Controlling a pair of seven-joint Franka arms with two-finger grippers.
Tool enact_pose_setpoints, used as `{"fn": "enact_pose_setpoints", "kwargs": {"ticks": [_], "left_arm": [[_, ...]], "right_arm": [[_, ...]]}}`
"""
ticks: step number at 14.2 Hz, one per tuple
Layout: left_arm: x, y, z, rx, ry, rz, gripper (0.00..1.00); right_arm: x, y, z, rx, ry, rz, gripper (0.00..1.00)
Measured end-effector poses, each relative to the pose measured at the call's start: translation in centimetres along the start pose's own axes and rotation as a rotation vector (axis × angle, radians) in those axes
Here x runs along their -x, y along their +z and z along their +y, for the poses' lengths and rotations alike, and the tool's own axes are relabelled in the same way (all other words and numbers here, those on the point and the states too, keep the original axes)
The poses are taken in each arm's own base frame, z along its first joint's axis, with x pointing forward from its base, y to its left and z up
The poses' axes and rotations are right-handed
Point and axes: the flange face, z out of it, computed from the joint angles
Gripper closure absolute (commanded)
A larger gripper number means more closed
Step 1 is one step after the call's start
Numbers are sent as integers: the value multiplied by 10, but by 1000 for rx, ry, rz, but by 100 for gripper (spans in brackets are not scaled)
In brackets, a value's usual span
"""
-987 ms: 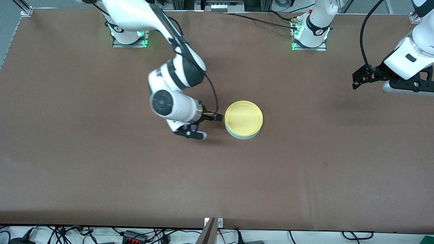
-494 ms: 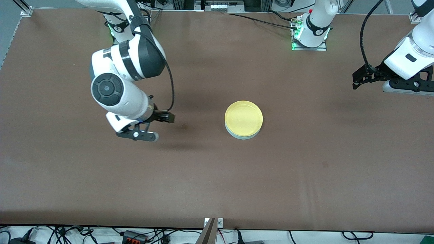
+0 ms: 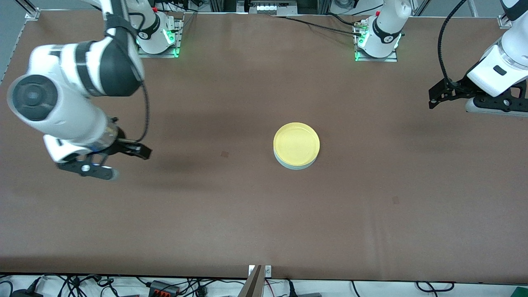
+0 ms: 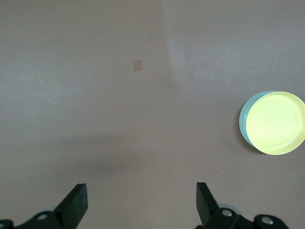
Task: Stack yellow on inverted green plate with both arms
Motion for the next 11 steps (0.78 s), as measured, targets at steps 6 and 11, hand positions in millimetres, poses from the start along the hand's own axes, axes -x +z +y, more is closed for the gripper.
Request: {"fn": "enact_pose_setpoints", "kwargs": {"ticks": [6, 11], "left_arm": [[0, 0, 0, 0, 0, 0, 0], [0, 0, 0, 0, 0, 0, 0]], "right_arm": [[-10, -70, 116, -98, -45, 72, 0], [-5, -88, 201, -116, -115, 96, 0]]}}
